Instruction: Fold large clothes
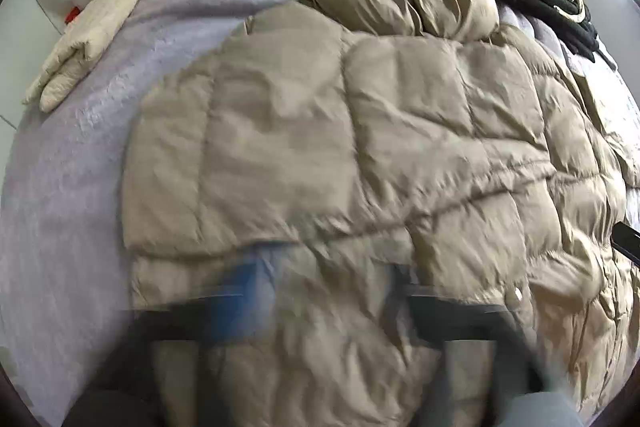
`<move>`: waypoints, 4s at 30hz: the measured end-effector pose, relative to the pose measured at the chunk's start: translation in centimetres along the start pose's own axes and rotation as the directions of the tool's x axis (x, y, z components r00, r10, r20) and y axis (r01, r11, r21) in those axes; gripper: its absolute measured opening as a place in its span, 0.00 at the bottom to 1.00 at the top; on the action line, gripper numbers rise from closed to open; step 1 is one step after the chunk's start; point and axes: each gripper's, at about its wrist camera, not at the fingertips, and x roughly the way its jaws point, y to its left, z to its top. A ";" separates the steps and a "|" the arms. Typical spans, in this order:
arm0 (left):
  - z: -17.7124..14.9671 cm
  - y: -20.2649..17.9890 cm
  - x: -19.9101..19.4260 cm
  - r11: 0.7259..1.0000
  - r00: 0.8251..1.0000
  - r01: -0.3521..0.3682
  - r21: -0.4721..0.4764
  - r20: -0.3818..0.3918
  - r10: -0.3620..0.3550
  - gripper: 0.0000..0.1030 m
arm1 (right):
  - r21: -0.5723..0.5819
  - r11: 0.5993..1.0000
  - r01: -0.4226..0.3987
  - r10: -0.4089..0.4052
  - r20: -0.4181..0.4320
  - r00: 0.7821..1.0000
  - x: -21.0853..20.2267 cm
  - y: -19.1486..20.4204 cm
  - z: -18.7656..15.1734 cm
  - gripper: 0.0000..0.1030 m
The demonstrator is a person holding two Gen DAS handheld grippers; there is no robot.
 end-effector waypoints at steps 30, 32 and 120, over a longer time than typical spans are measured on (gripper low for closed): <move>0.7 -17.9 -3.1 0.996 0.997 0.054 0.073 0.042 -0.057 1.00 | 0.419 0.886 -0.201 0.146 0.160 0.976 -8.3 -25.7 7.9 1.00; 0.9 -18.7 -3.0 0.997 0.998 0.054 0.062 0.041 -0.057 1.00 | 0.475 0.836 -0.274 0.207 0.189 0.960 -8.1 -28.1 8.6 1.00; 1.1 10.2 -3.8 0.863 0.941 0.315 -0.396 0.249 -0.229 1.00 | -0.475 0.840 -0.261 0.183 -0.206 0.961 4.1 11.4 4.7 0.45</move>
